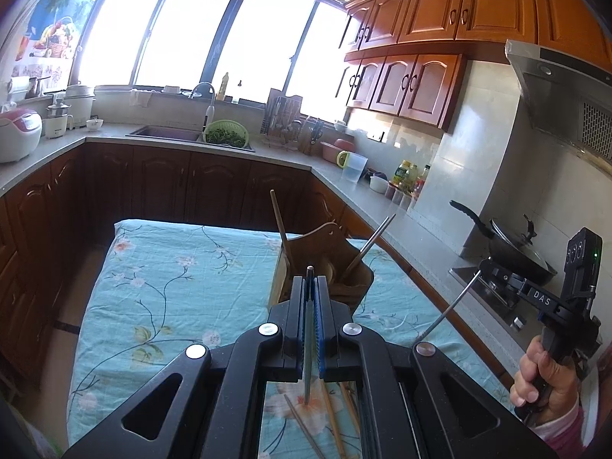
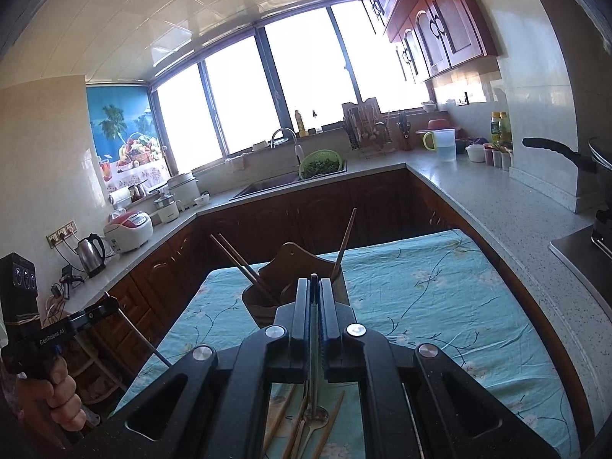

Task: Organize utensils
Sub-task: 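Lift both metal chopsticks and carry them over the wooden holder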

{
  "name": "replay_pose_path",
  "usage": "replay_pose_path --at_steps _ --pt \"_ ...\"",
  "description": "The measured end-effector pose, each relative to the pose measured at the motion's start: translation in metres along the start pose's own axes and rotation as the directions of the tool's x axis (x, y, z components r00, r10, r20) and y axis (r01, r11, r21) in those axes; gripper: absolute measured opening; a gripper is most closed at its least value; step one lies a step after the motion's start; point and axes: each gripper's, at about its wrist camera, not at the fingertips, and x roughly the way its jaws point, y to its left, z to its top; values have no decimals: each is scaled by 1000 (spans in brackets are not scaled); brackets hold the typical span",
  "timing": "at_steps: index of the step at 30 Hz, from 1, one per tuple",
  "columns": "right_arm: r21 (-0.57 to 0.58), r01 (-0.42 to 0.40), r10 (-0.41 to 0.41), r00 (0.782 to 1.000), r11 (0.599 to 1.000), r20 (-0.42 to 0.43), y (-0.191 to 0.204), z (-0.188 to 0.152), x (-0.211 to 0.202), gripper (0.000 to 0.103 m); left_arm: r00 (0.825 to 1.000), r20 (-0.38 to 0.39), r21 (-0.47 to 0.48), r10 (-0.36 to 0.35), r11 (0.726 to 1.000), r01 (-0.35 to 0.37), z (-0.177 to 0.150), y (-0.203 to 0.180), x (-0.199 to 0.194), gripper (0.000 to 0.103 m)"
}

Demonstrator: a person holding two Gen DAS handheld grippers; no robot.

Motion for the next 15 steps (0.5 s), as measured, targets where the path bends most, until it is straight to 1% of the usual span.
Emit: replay_pose_path --at_steps 4,8,12,15 --pt "5 1 -1 1000 1000 27 -1 13 4 4 1000 31 -7 -4 1000 4 12 2 7 2" --pt "11 -1 0 997 1000 71 0 35 11 4 997 76 4 -5 1000 5 29 -1 17 2" --pt "29 -2 -2 992 1000 125 -4 61 22 4 992 126 7 -3 1000 2 50 -3 32 2" --pt "49 -10 3 989 999 146 -9 80 37 4 988 156 -4 0 1000 0 64 -2 52 2"
